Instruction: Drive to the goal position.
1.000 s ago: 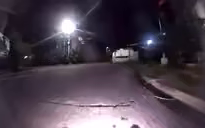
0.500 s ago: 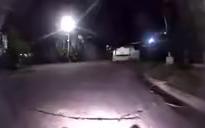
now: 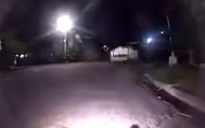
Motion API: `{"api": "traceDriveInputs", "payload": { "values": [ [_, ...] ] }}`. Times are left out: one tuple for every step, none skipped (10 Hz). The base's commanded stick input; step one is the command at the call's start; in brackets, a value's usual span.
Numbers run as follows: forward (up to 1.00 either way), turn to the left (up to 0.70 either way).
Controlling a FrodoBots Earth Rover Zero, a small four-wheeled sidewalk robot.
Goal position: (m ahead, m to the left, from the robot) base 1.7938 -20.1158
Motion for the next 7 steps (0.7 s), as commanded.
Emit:
{"api": "traceDriveInputs", "payload": {
  "values": [
    [0.7, -0.06],
    [0.7, 0.0],
    [0.7, 0.0],
    [0.7, 0.0],
    [0.7, 0.0],
    [0.7, 0.0],
    [0.7, 0.0]
  ]
}}
